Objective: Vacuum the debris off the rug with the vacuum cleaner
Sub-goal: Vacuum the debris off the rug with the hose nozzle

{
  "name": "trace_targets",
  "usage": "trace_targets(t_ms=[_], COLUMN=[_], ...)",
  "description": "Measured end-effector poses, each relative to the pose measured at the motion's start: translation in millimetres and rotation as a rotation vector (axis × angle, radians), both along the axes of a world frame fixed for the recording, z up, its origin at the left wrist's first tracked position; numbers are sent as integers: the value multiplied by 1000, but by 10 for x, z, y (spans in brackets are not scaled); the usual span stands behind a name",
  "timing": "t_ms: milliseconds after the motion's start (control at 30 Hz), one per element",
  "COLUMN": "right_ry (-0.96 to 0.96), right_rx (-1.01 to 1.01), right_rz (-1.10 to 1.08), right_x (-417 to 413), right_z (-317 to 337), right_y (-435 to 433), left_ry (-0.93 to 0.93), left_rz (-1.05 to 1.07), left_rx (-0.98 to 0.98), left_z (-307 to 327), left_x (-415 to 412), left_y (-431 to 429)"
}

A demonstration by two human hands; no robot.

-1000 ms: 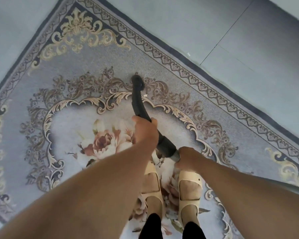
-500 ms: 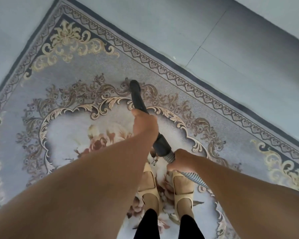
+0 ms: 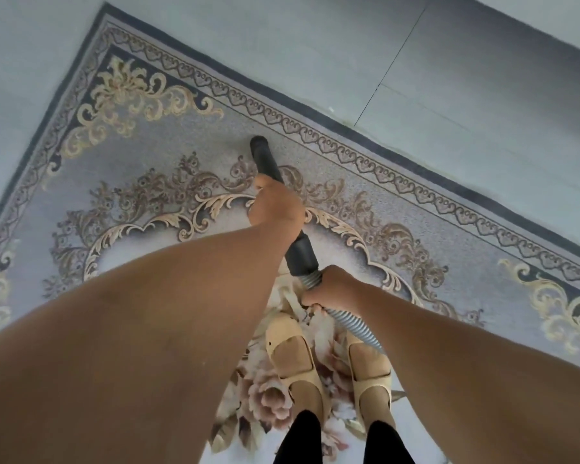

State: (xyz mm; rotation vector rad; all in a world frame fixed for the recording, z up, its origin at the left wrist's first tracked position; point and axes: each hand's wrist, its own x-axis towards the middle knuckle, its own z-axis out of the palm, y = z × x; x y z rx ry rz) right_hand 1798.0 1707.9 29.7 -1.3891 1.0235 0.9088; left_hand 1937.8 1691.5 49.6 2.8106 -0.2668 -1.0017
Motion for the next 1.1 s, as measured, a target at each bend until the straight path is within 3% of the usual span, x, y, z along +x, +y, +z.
trace_targets(t_ms=[200, 367, 667, 767, 1100], right_ry=[103, 115, -69, -48, 34], right_rx=[-42, 106, 172, 141, 199], right_rz=[98, 35, 38, 19, -242], right_x=[-616, -838, 9, -27, -1118], right_z=[84, 437, 245, 68, 26], right_y=[-55, 76, -209, -261, -163], left_ry=[61, 93, -115, -98, -4], left_rz=[56, -34, 208, 115, -266], left_rx=[-30, 46, -43, 4, -110], left_z=[-64, 78, 121, -34, -193], left_x=[-580, -869, -46, -63, -1307], left_y=[173, 198, 22, -52, -309])
